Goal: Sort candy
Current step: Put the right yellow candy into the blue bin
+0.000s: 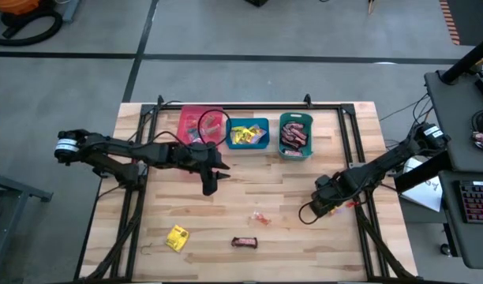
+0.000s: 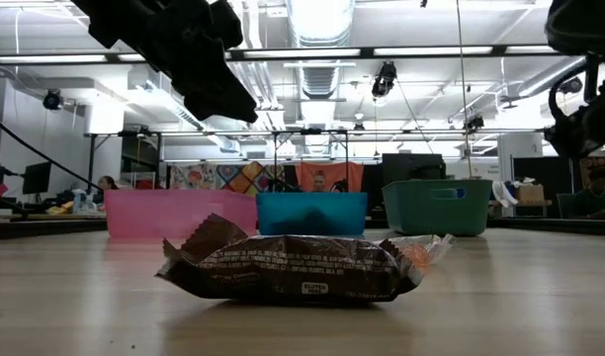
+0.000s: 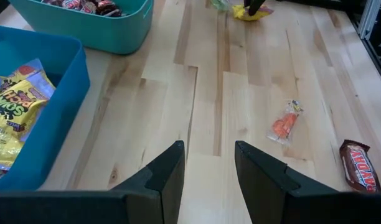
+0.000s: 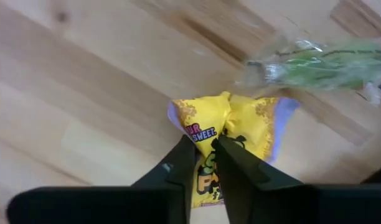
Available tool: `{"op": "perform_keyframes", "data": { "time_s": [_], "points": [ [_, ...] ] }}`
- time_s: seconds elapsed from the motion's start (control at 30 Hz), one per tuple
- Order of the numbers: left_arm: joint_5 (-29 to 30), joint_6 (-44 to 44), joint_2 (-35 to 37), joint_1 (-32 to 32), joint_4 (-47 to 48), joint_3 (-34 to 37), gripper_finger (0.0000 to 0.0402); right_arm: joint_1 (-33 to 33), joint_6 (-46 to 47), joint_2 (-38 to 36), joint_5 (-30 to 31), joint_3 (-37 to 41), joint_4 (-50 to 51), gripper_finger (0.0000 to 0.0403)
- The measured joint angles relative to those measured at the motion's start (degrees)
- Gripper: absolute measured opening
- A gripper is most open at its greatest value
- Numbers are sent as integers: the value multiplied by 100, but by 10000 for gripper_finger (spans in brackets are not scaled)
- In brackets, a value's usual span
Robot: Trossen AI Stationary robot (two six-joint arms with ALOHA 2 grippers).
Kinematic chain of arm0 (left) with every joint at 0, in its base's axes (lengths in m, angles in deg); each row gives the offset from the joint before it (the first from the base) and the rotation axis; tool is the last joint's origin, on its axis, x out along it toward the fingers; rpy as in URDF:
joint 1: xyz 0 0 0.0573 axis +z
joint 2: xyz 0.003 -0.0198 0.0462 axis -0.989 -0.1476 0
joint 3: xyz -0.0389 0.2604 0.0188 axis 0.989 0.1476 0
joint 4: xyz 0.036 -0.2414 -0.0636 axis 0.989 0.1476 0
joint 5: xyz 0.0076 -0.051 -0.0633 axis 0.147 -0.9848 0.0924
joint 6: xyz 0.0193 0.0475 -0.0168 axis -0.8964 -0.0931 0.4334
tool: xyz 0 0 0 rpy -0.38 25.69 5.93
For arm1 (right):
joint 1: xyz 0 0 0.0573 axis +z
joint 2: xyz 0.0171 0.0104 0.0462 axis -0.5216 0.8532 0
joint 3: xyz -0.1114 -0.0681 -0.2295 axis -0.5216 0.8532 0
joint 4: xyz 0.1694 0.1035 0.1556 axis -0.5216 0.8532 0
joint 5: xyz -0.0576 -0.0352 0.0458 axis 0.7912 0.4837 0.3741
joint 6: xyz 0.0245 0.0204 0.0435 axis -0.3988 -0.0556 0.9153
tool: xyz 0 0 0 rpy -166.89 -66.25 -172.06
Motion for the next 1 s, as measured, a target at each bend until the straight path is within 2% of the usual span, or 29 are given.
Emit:
{"op": "perform_keyframes", "data": {
  "time_s": [0.17,0.27,0.43,0.57,0.73,0.9,1.0],
  "points": [
    [0,8,0,0,0,0,125,0,-445,0,2,-265,-23,19],
    [0,42,0,0,0,4,125,-2,-843,0,17,-514,-188,10],
    [0,42,0,0,2,9,125,-109,-1770,0,753,-1005,-723,9],
    [0,44,0,0,0,9,125,-381,-3042,0,1487,-1265,-1408,9],
    [0,42,0,0,0,9,125,-958,-5148,0,2258,-1375,-2516,9],
    [0,42,0,0,-31,9,125,-1840,-7155,0,2394,-1374,-3943,9],
    [0,42,0,0,-66,9,125,-2400,-8049,61,2407,-1364,-4778,9]
  ]
}}
